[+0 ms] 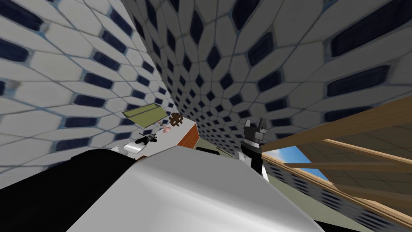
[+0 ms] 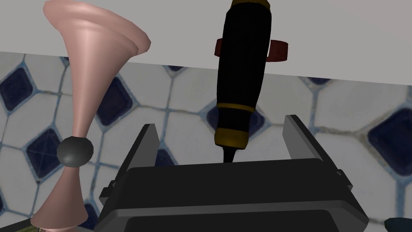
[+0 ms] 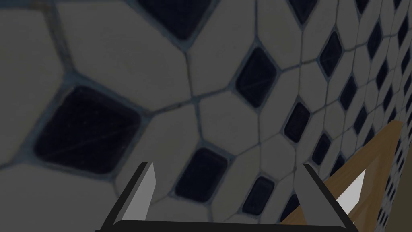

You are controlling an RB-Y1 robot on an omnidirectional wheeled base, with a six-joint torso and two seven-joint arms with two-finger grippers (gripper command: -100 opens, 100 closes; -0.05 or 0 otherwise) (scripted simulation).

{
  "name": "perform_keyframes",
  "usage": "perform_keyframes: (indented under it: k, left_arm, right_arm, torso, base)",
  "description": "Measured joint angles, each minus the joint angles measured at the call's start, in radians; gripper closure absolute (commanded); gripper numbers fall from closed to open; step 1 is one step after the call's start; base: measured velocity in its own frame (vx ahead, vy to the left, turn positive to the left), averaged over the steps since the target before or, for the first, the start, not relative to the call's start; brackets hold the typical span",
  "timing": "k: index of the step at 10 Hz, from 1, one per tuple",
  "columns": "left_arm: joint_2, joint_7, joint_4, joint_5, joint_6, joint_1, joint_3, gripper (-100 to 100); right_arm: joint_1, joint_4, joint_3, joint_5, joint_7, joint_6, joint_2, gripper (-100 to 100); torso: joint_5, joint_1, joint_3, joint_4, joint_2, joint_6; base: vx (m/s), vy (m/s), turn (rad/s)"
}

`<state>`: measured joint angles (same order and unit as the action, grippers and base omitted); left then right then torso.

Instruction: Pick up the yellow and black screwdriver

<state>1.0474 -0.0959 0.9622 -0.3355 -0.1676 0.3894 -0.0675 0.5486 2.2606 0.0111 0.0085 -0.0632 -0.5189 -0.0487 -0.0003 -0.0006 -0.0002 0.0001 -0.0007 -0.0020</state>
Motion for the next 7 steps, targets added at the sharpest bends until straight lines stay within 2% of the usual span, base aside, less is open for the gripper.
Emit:
perform_keyframes:
  k: [1,2,4,5,7]
  left_arm:
    - [0.003,-0.005,-0.016,-0.01,0.006,-0.008,-0.007,-100]
    - [0.016,-0.016,-0.079,-0.053,0.045,-0.014,-0.027,-100]
    - [0.006,-0.029,-0.083,-0.052,0.059,0.012,0.007,-100]
    - [0.005,-0.029,-0.082,-0.051,0.058,0.013,0.009,100]
    - [0.006,-0.03,-0.083,-0.051,0.058,0.014,0.009,100]
  right_arm:
    - [0.0,0.0,0.0,0.0,0.0,0.0,0.0,0]
    - [0.0,0.0,0.0,0.0,0.0,0.0,0.0,0]
    - [0.0,0.0,0.0,0.0,0.0,0.0,0.0,0]
    - [0.0,0.0,0.0,0.0,0.0,0.0,0.0,0]
    - [0.0,0.0,0.0,0.0,0.0,0.0,0.0,0]
  torso:
    - [0.0,0.001,0.0,0.0,0.0,0.0]
    - [0.0,0.001,0.0,0.0,-0.001,0.001]
    - [0.0,0.001,0.0,0.0,0.0,-0.001]
    - [0.0,0.001,0.0,0.0,0.0,0.0]
    - [0.001,0.002,0.0,0.0,0.0,0.0]
  base:
    - [0.007,-0.026,-0.25]
    - [0.006,-0.02,-0.13]
    - [0.0,-0.005,0.006]
    - [0.0,0.0,0.0]
    - [0.0,0.0,0.0]
